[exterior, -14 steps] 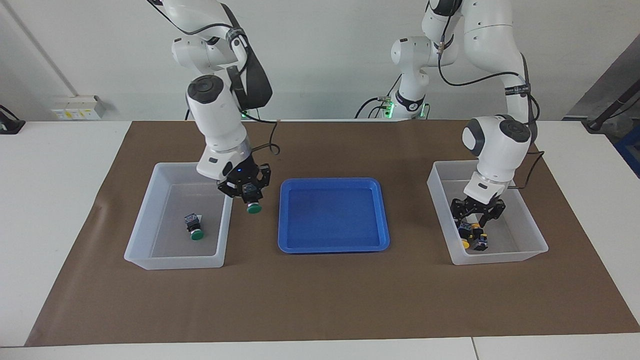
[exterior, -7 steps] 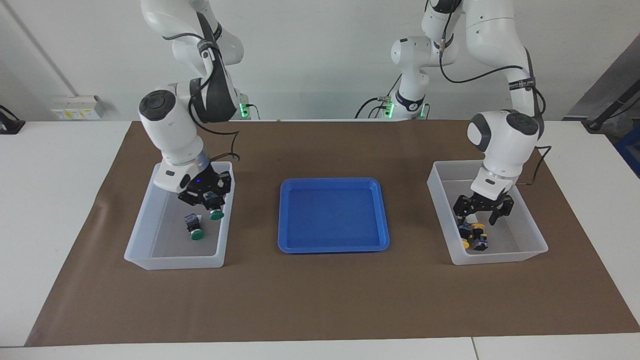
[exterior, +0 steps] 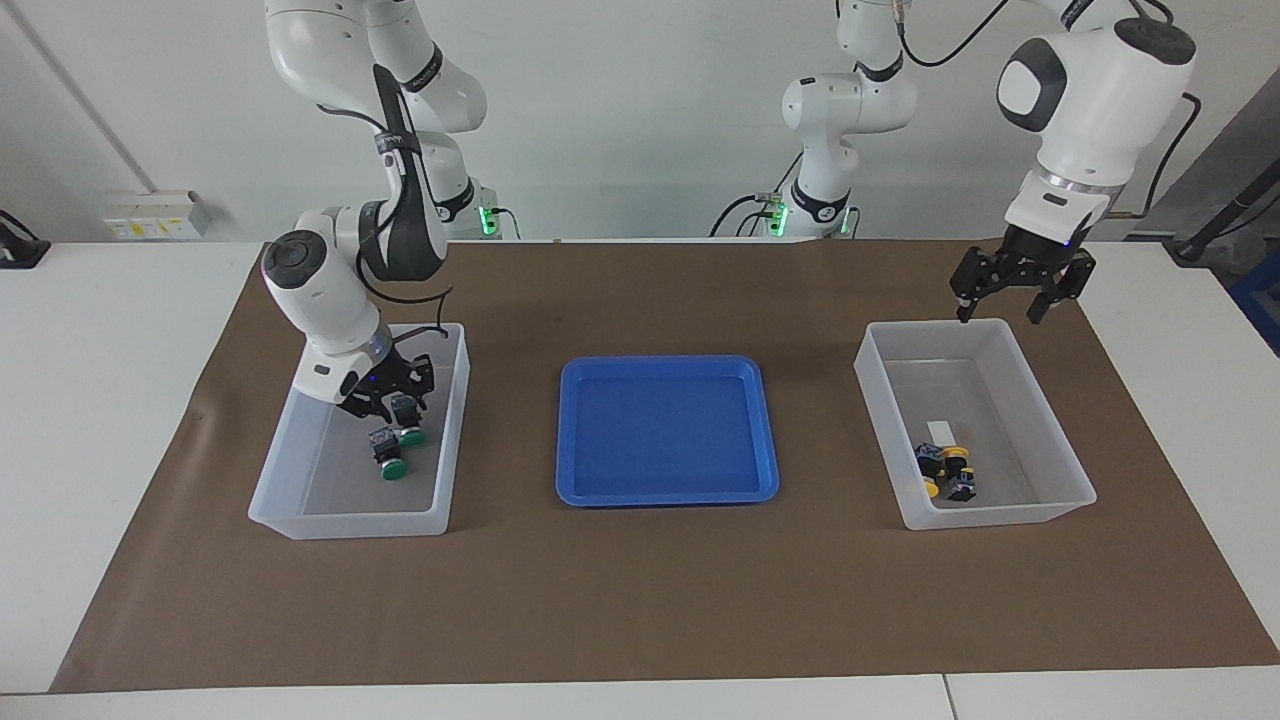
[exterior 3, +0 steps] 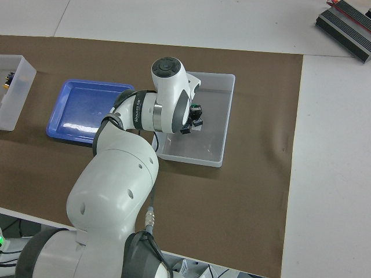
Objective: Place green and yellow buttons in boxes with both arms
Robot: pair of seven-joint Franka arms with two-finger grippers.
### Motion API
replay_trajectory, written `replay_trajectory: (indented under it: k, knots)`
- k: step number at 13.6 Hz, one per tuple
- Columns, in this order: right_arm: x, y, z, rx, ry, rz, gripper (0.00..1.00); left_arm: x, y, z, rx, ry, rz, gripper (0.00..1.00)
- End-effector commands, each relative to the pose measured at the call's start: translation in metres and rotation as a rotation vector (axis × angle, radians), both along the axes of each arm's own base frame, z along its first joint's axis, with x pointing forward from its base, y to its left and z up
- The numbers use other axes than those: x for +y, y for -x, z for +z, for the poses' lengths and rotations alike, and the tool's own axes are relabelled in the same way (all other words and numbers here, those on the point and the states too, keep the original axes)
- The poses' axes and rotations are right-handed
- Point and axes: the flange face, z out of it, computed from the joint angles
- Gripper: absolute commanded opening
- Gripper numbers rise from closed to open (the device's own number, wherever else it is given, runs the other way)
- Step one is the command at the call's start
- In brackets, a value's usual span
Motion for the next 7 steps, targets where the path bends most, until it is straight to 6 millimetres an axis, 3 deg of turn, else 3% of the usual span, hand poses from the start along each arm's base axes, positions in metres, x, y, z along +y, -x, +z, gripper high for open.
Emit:
replay_trajectory:
  k: [1,4,7]
  knots:
    - [-0.006,0.006,0.010,-0.023,0.013,0.003,1.00,-0.004,-0.022,0.025,0.070,-0.029,-0.006,1.00]
    - [-0.010,-0.011,0.059,-0.095,0.015,-0.021,1.00,-0.004,-0.014,0.020,0.080,-0.026,-0.005,1.00]
    - [-0.008,-0.019,0.110,-0.169,0.013,-0.161,1.00,-0.004,-0.013,0.017,0.086,-0.026,-0.006,1.00]
